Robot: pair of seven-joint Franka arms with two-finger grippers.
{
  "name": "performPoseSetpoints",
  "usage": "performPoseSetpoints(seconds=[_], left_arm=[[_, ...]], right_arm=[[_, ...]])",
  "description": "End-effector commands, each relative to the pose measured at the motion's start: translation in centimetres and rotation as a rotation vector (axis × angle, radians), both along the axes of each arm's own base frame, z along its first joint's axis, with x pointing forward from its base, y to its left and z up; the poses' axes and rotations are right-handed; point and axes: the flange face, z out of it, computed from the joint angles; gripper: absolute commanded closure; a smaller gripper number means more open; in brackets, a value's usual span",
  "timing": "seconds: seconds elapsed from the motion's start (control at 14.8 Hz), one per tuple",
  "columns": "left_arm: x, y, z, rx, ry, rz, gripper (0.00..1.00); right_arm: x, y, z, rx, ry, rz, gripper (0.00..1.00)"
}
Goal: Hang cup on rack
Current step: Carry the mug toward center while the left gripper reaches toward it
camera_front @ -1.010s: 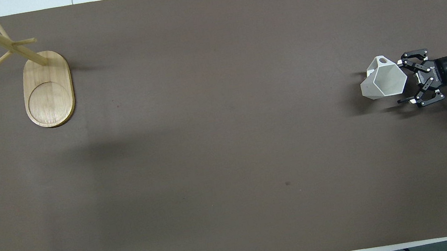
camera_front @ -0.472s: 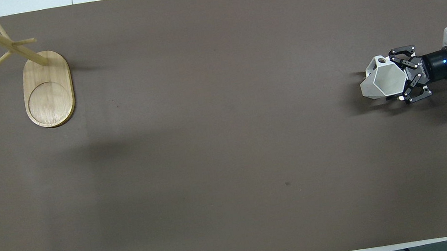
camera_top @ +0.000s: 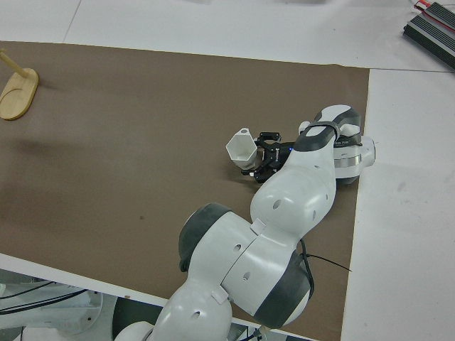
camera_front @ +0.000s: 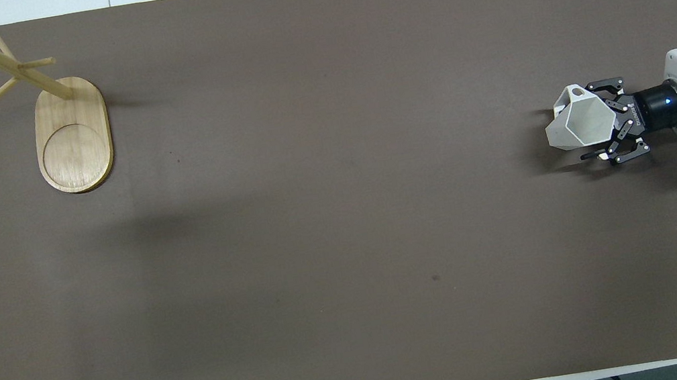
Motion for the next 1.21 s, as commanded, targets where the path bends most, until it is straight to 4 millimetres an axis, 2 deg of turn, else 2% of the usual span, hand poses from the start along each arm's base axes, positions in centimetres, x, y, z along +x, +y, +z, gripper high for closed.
performPoseSetpoints(seconds=[0.0, 0.13, 0.2, 0.34, 0.4, 0.47, 0.61, 0.74, 0.81, 0.94, 1.01, 1.15], left_arm=[[-0.6, -0.1, 0.1, 0.013, -0.011, -0.018, 0.00], [-0.5, -0.1, 0.0, 0.013, -0.013, -0.025, 0.00], [-0.5, -0.1, 0.0, 0.013, -0.013, -0.028, 0.00], [-0.6, -0.3, 0.0, 0.013, -0.014, -0.031, 0.00], [-0.6, -0.5, 0.0, 0.011, -0.014, -0.031, 0.00], [-0.6, -1.1, -0.1, 0.011, -0.011, -0.033, 0.00], [-0.8, -3.0, -0.1, 0.011, -0.010, -0.060, 0.00], [-0.9, -4.8, -0.1, 0.010, -0.011, -0.066, 0.00], [-0.8, -5.6, 0.0, 0.009, -0.019, -0.062, 0.00], [-0.8, -8.7, 0.1, 0.002, -0.059, -0.045, 0.00], [-0.8, -10.7, -0.2, -0.003, -0.079, -0.035, 0.00], [-1.3, -15.6, -0.6, -0.023, -0.105, 0.002, 0.00]], right_arm=[[-0.1, 2.0, 0.7, 0.006, -0.022, 0.025, 0.01], [0.2, 2.9, 0.7, 0.006, -0.020, 0.042, 0.05], [0.2, 3.1, 0.7, 0.010, -0.018, 0.050, 0.15], [0.1, 3.2, 0.8, 0.017, -0.015, 0.056, 0.59], [0.1, 3.5, 0.8, 0.021, -0.010, 0.061, 0.74], [0.6, 4.3, 1.1, 0.011, 0.003, 0.071, 0.84], [2.3, 8.9, 3.6, -0.034, 0.085, 0.113, 0.84], [4.7, 15.3, 7.7, -0.093, 0.096, 0.124, 0.84], [5.8, 17.9, 9.6, -0.102, 0.088, 0.098, 0.84], [7.0, 23.1, 10.4, -0.080, 0.114, 0.060, 0.84], [7.6, 26.2, 10.7, -0.064, 0.104, 0.037, 0.83], [8.2, 31.1, 11.2, -0.068, 0.100, -0.002, 0.83]])
